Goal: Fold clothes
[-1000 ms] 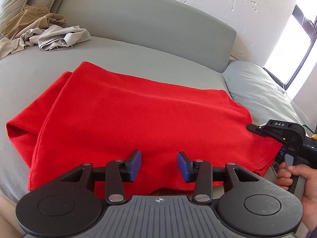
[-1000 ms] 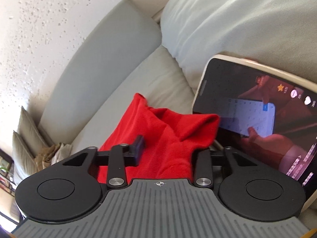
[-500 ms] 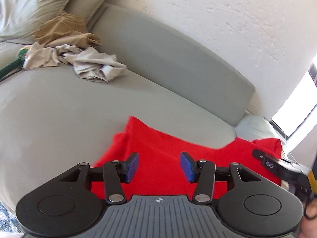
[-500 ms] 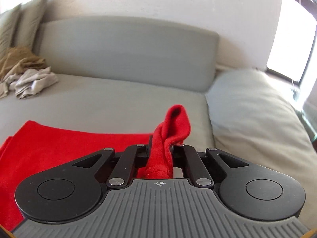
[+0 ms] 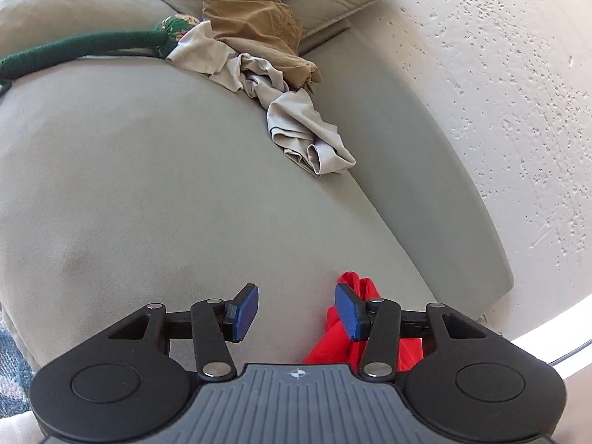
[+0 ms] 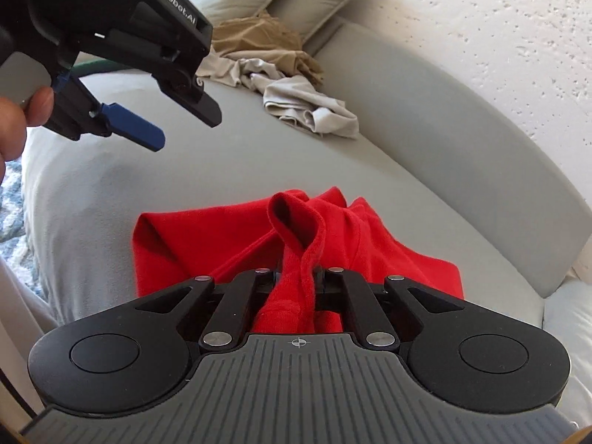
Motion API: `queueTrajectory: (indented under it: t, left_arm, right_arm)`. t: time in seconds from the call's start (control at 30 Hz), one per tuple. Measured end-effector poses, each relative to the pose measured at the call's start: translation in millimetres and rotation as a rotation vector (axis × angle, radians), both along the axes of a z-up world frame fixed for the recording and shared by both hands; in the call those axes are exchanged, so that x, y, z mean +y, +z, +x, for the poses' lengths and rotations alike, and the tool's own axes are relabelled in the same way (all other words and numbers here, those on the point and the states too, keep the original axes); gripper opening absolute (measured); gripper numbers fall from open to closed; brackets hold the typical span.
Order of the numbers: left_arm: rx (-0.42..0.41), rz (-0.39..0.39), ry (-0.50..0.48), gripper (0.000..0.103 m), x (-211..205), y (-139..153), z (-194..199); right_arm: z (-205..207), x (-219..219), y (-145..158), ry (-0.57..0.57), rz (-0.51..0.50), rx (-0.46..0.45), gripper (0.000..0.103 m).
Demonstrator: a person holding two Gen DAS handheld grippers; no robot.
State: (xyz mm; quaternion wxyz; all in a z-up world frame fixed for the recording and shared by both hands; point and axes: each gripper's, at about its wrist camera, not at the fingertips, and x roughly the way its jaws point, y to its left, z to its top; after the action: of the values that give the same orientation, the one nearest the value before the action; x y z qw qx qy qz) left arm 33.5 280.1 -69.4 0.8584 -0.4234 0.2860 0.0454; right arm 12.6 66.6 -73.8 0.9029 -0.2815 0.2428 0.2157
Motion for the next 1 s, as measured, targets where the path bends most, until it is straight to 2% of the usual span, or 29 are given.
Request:
queueTrajectory:
  t: [0.1, 0.23, 0.53, 0.63, 0.73, 0.77, 0.8, 0.83, 0.9, 1.0]
  left_arm:
    - [0.008, -0.023, 0.003, 0.046, 2.1, -3.1, 1.8]
    - [0.011, -0.024, -0.008, 0.046, -1.4, -3.4, 4.2]
    - [0.021, 0.006, -0.013, 0.046, -6.1, -3.2, 4.2]
    - [0.025, 0.006, -0.004, 0.046, -5.4, -3.9, 5.2]
    - [0.018, 0.013, 0.008, 0.046, -5.5, -3.0, 3.9]
    - [0.013, 0.015, 0.009, 0.046, -6.1, -2.2, 2.9]
    - [0.007, 0.019, 0.011, 0.046, -6.7, -1.3, 1.9]
    - [0.002, 0.022, 0.013, 0.046, -7.3, -0.3, 0.8]
    - [-0.024, 0.033, 0.006, 0.046, -10.1, 3.5, -1.4]
    - [-0.078, 0.072, -0.027, 0.045, -19.3, 12.4, -4.5]
  right_arm:
    - [-5.2, -10.8, 15.7, -0.047, 0.075, -0.038, 0.007]
    - [-17.2, -17.4, 32.5, -0.037, 0.138, -0.086, 0.007]
    - [-12.6, -4.6, 28.2, -0.002, 0.142, -0.047, 0.007]
    - [-8.9, -0.8, 22.1, 0.058, 0.129, 0.000, 0.008]
    - [-12.1, -2.9, 14.5, 0.210, 0.132, 0.082, 0.019]
    - [-14.0, -5.1, 13.5, 0.265, 0.144, 0.115, 0.029]
    - [-17.1, -10.9, 16.8, 0.319, 0.175, 0.153, 0.052]
    - [-20.2, -17.1, 20.4, 0.364, 0.206, 0.188, 0.057]
    - [-24.8, -34.1, 31.6, 0.357, 0.266, 0.237, 0.062]
    - [-24.2, -74.1, 51.0, 0.264, 0.360, 0.339, 0.064]
